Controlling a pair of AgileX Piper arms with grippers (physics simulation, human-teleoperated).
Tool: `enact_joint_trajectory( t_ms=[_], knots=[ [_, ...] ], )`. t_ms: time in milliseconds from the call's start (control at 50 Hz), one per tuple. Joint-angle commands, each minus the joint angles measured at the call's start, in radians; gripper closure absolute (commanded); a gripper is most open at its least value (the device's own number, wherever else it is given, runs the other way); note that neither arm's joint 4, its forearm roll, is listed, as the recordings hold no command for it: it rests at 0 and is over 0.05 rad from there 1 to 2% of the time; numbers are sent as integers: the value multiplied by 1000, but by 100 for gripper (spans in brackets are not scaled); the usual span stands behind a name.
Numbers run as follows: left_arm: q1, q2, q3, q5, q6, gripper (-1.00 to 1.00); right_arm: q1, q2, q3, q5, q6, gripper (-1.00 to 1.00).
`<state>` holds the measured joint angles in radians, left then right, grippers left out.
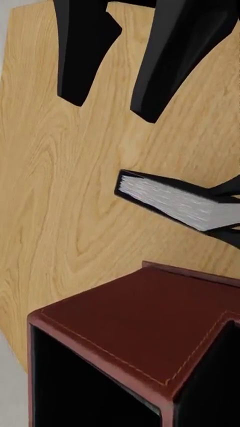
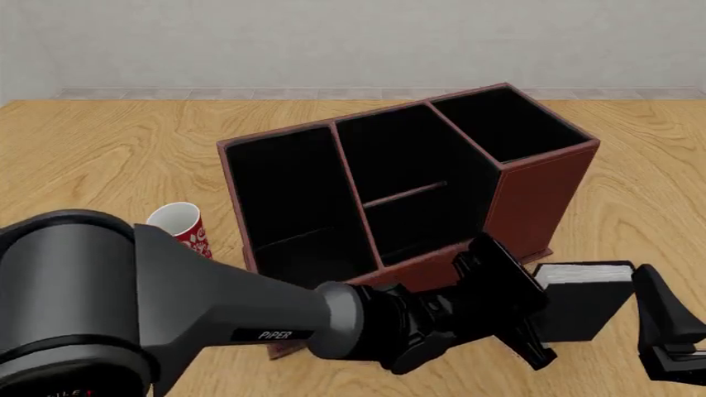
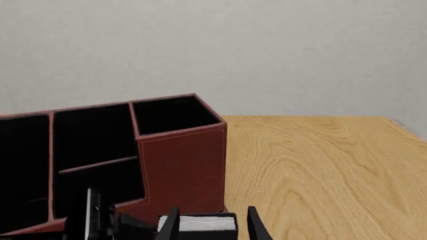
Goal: Pick up the book and place it in the back compartment of the caddy.
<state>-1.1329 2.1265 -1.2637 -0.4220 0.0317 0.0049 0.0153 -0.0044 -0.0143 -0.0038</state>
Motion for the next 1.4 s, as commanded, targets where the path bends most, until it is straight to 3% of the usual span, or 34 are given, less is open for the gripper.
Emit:
enact_joint_trajectory(
  t_ms=[20,680,900,920,1400],
  knots=[
    [1,-12,5,-6,17,100,0,0,0,0,0,-100],
    [1,-253,218,-107,15,100,0,-2,-1,3,0,-100],
    [1,-342,299,-109,1,100,1,-2,-1,3,0,-100],
    [11,-347,300,-104,-26,100,1,-2,-1,3,0,-100],
    [45,-530,442,-107,3,100,1,-2,-1,3,0,-100]
  ],
)
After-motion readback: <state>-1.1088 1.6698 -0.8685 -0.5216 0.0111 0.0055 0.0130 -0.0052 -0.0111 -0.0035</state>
